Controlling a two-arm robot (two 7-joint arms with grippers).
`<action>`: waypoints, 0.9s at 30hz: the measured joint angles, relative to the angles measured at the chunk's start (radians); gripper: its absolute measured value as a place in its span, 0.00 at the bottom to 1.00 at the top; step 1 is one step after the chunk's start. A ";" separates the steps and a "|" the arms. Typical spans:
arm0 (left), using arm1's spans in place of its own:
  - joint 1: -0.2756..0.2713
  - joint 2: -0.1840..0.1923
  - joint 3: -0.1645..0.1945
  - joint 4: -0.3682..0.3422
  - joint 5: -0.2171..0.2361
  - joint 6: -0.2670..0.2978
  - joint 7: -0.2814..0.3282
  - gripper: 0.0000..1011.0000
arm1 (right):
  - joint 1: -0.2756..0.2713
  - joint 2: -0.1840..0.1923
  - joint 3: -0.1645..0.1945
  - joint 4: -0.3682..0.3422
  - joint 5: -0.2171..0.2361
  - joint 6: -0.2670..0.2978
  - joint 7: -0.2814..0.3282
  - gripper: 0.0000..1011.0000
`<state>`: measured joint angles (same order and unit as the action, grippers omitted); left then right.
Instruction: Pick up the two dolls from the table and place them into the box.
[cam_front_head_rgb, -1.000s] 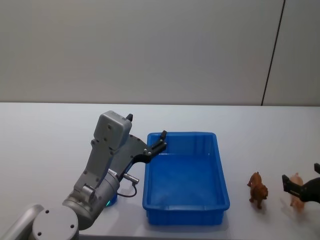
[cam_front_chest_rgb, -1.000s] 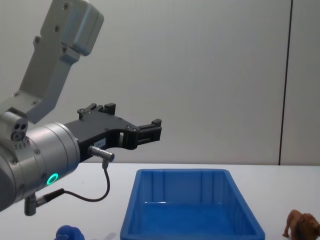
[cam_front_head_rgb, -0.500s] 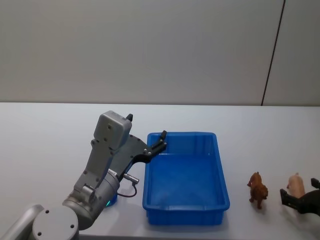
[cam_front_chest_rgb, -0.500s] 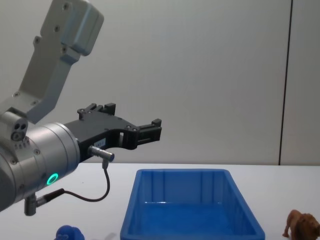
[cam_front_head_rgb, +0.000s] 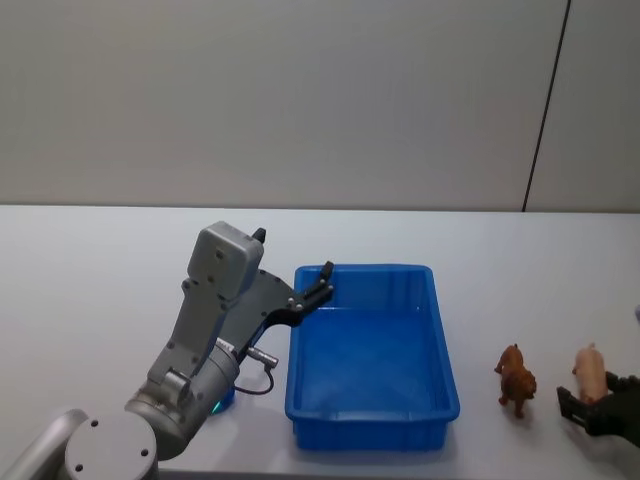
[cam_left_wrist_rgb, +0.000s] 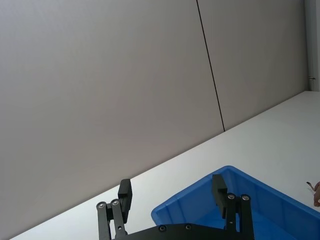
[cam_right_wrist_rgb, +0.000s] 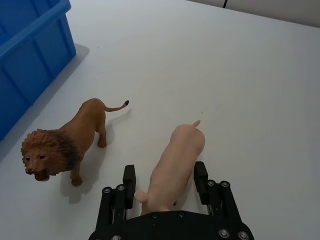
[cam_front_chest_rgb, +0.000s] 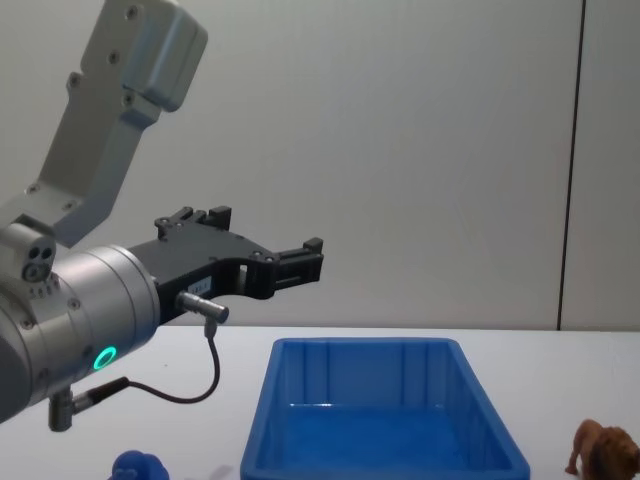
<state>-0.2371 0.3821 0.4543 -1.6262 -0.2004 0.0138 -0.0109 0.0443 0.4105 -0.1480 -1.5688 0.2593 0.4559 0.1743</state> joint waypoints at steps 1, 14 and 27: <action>0.000 0.000 0.000 0.000 0.000 0.000 0.000 0.99 | 0.003 -0.002 0.000 0.003 0.001 0.004 0.000 0.71; 0.000 0.000 0.000 0.000 0.000 0.000 0.000 0.99 | 0.014 -0.013 -0.002 0.014 -0.003 -0.005 -0.021 0.36; 0.000 0.000 0.000 0.000 0.000 0.000 0.000 0.99 | 0.026 -0.022 0.000 -0.011 -0.021 -0.107 -0.043 0.36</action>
<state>-0.2371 0.3821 0.4542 -1.6262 -0.2003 0.0138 -0.0109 0.0708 0.3882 -0.1479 -1.5802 0.2378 0.3492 0.1318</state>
